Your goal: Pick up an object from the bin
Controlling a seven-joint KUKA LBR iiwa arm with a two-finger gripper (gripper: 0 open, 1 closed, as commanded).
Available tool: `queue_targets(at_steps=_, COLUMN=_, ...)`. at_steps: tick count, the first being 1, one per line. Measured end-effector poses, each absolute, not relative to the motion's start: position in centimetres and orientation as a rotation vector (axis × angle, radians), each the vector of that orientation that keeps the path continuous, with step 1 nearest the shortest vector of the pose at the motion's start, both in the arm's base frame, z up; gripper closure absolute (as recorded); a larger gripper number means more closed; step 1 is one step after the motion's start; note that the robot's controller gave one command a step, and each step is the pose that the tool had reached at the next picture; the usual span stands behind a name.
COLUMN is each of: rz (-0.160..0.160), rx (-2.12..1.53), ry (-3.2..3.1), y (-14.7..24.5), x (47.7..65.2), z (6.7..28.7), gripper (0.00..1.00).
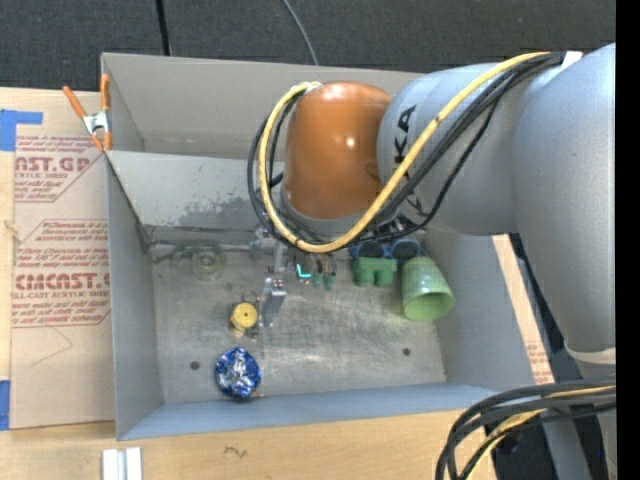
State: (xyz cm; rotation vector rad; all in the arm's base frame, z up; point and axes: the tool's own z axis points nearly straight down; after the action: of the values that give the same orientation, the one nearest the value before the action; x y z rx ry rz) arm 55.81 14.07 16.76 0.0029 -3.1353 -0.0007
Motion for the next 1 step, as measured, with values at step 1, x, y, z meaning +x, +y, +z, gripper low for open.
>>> queue_targets(at_steps=1, rz=-0.005, rx=-0.053, ry=-3.149, y=13.54, x=54.85, z=7.15, gripper=0.00)
